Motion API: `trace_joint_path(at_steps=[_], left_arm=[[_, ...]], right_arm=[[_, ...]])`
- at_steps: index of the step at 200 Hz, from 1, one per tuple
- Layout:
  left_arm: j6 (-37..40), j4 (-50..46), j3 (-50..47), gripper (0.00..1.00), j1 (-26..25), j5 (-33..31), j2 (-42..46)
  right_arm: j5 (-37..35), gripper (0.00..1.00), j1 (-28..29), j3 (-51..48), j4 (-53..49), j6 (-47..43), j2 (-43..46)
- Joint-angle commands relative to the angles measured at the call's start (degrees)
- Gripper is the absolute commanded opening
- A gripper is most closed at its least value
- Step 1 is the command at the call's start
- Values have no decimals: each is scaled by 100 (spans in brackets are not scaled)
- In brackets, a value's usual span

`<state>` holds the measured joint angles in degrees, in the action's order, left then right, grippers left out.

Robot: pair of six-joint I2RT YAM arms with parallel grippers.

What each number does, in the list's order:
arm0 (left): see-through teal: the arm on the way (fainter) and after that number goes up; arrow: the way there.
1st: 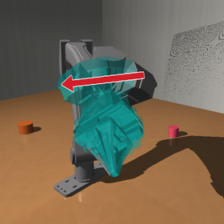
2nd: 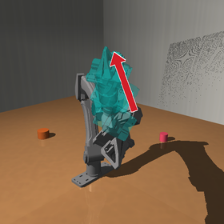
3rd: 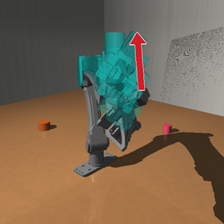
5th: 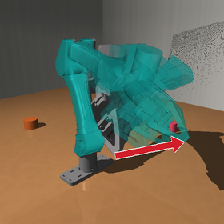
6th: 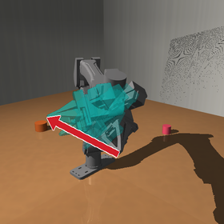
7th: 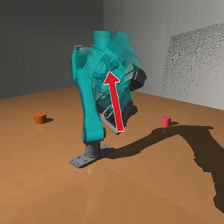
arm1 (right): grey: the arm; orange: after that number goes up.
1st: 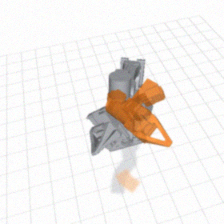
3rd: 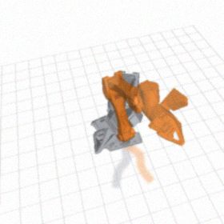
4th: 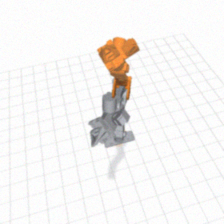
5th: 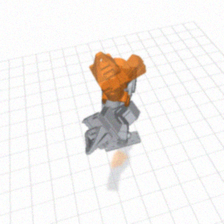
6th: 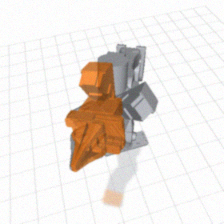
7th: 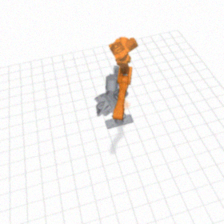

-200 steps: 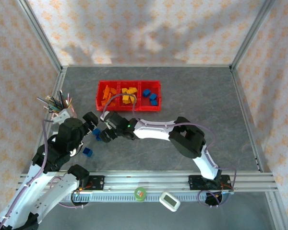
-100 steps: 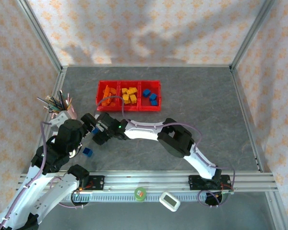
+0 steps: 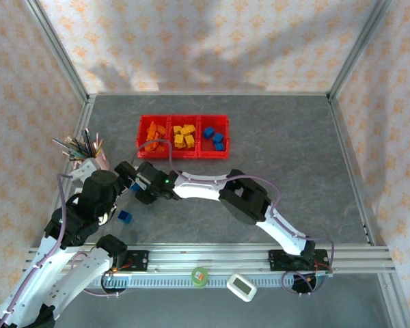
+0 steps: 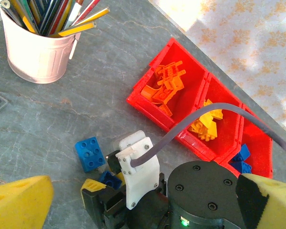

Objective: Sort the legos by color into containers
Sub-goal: Pick up the lego from the middle-left of the table, then place the lego in the container.

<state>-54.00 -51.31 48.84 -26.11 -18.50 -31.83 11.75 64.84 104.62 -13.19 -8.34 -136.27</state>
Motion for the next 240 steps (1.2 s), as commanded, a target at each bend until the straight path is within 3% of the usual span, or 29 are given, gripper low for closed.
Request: trace_joint_path(at_steps=[1, 66, 107, 157, 199, 240], left_arm=[[17, -121, 117, 100, 32, -135, 37], [53, 11, 73, 100, 30, -28, 37], [194, 226, 119, 100, 32, 175, -57], [441, 829, 14, 100, 29, 554, -473], [626, 1395, -126, 100, 27, 865, -939], [684, 1637, -238, 100, 27, 936, -1187]], right_arm=[[-250, 41, 21, -264, -125, 5, 275], [-237, 22, -52, -1138, 188, 361, 1198], [-164, 21, -397, -1774, 347, 735, 2014], [-457, 22, -1439, -2448, 425, 1172, 3044], [-1054, 22, -2397, -2345, 273, 1374, 3035], [-1475, 23, -2859, -1857, 263, 1344, 2465]])
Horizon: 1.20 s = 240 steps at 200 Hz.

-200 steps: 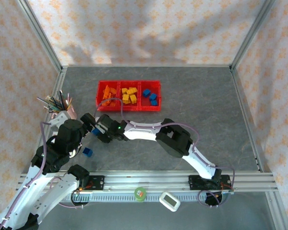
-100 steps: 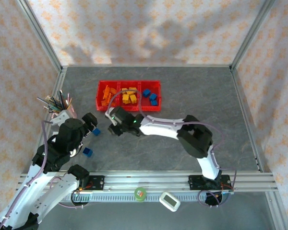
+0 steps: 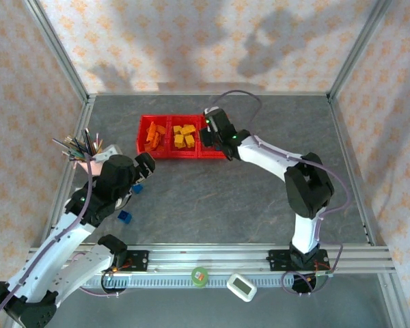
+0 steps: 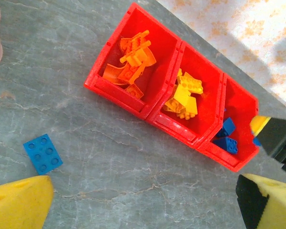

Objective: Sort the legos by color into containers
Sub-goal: Place the lego in the container, then pick up the lego from the middle-left of the table.

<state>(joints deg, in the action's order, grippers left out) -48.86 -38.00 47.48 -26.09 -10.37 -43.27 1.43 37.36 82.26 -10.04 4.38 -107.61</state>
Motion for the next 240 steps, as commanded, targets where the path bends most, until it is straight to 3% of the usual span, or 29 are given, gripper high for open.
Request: trace_joint_path(at_steps=[1, 25, 50, 98, 149, 191, 240], left_arm=[[173, 308, -101, 100, 25, 123, -47], [184, 328, -126, 100, 30, 91, -91], [193, 341, -175, 100, 31, 35, -103], [159, 145, -193, 100, 33, -142, -200], [5, -179, -342, 100, 34, -397, -261], [-181, -207, -675, 100, 86, -482, -402], [-156, 185, -1059, 100, 510, -383, -1005]], right_arm=[[-447, 24, -118, 392, -47, 72, -423], [-530, 28, -211, 713, -48, 50, -836], [-532, 40, -221, 986, -128, 60, -1057], [-304, 56, -204, 912, -221, 3, -656], [9, 66, 117, -259, 28, 217, 494], [704, 77, 525, -1612, 583, 681, 1473], [1382, 89, 1107, -2860, 1677, 952, 2065]])
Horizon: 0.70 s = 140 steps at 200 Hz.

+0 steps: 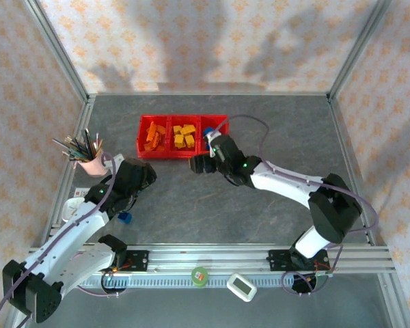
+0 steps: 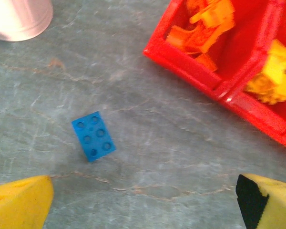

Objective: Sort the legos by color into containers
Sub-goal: Pick up the lego from the middle-left of the table.

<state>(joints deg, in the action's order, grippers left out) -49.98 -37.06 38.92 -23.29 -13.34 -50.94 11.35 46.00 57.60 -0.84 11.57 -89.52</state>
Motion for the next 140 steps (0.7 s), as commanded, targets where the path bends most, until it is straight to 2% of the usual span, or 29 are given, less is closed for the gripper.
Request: trace_joint_path(at_steps=[1, 37, 54, 112, 140], left_arm=[[-33, 97, -206, 99, 242, -79, -253], [141, 716, -490, 89, 685, 304, -883], [181, 954, -590, 88, 809, 353, -1134], [508, 1545, -535, 83, 1144, 623, -2153], [615, 1907, -550, 75, 1229, 887, -2515]], right_arm=[[401, 89, 261, -414, 785, 241, 257], [578, 94, 589, -869, 1446, 403, 232], [543, 96, 666, -964, 1588, 459, 211], [271, 99, 673, -926, 1464, 297, 162], [253, 99, 669, -908, 1455, 297, 98]])
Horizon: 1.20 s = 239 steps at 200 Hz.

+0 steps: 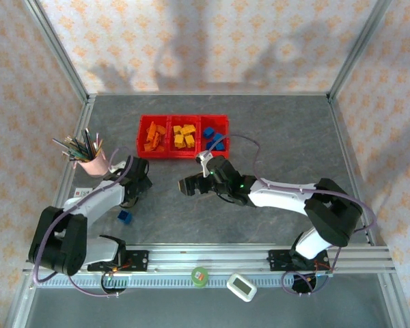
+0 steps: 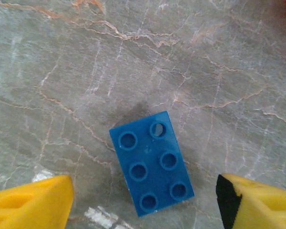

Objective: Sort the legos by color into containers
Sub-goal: Pick up the lego from the middle-left of the table.

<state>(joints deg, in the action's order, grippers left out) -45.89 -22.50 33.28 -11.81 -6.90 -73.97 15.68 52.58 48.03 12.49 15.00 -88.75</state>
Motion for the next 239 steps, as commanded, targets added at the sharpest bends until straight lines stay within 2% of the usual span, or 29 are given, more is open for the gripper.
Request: trace_joint_path(at_steps=[1, 31, 77, 156, 215, 239], left_arm=[[213, 467, 18, 75, 82, 246, -221], [246, 608, 45, 70, 103, 222, -471], [326, 748, -20, 57, 126, 241, -705], [439, 561, -54, 35, 123, 350, -409], [538, 68, 227, 29, 7, 595, 281], [478, -224, 585, 28, -427, 580, 609]], right_arm=[[-180, 99, 14, 49, 122, -48, 23], [-171, 100, 14, 58, 140, -22, -59], [-215, 100, 7, 73, 193, 42, -216], [-223, 100, 13, 66, 220, 44, -19], [-512, 100, -104, -67, -98, -7, 556], [-557, 100, -279, -165, -317, 93, 903]])
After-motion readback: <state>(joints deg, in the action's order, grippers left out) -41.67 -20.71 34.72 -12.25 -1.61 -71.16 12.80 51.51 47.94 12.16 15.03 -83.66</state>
